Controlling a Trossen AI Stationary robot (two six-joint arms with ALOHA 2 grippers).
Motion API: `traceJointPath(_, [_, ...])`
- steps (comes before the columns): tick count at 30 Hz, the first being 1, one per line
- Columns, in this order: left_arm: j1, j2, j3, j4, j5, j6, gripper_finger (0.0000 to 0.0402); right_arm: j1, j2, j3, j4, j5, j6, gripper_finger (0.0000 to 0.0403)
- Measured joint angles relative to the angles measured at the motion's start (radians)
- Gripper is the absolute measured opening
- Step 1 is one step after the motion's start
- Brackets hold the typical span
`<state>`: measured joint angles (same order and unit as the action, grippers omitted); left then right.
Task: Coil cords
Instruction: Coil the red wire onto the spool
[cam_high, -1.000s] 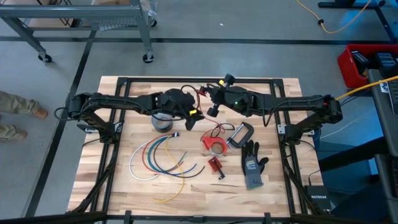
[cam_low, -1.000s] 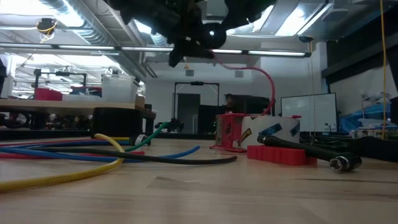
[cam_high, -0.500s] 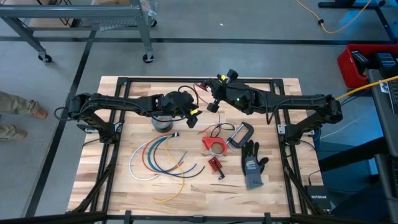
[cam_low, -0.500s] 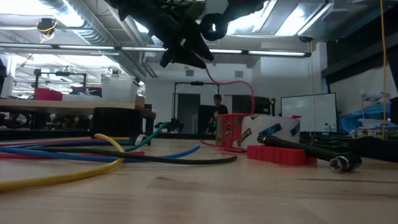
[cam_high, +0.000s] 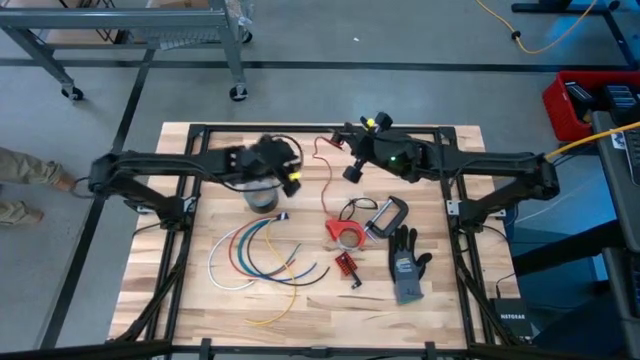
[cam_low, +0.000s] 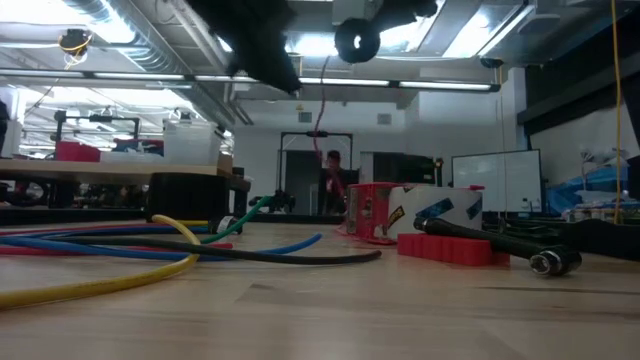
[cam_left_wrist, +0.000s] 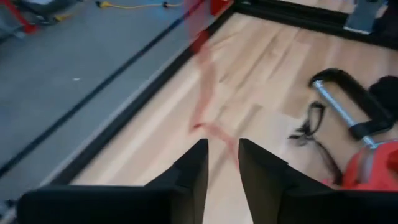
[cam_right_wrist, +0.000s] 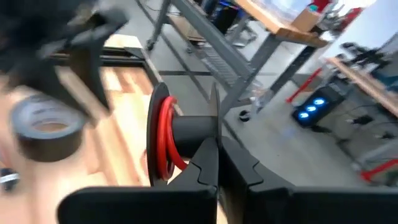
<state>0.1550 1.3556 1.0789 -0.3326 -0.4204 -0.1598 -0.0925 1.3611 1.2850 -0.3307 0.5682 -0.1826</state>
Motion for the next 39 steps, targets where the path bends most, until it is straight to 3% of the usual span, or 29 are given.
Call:
traceJointPath(8, [0.074,-0.275,-0.043,-0.245,-0.040,0.040,0.0062,0.000,-0.097,0.000,-0.084,-0.174,0.112,0.0003])
traceJointPath(19, [0.090,-0.741,-0.394,-0.249,-0.037,-0.127,0.0060,0.000,-0.236,0.000,-0.210,-0.396,0.293,0.0003])
traceJointPath(23, [0.073,-0.859,-0.525,-0.154,-0.012,-0.208,0.0058,0.000,-0.307,0.000,-0.304,-0.431,0.371,0.0003])
traceJointPath(27, [0.052,-0.885,-0.654,0.075,0.071,-0.235,0.0058,0.000,-0.349,-0.005,-0.425,-0.431,0.439,0.0003])
traceJointPath(31, [0.032,-0.831,-0.762,0.364,0.133,-0.245,0.0058,0.000,-0.344,-0.007,-0.541,-0.431,0.490,0.0003])
traceJointPath(34, [0.015,-0.768,-0.811,0.503,0.137,-0.275,0.0058,0.000,-0.335,-0.048,-0.539,-0.456,0.524,0.0003])
traceJointPath(39, [-0.008,-0.655,-0.814,0.590,0.137,-0.305,0.0058,0.000,-0.334,-0.219,-0.440,-0.519,0.596,0.0003])
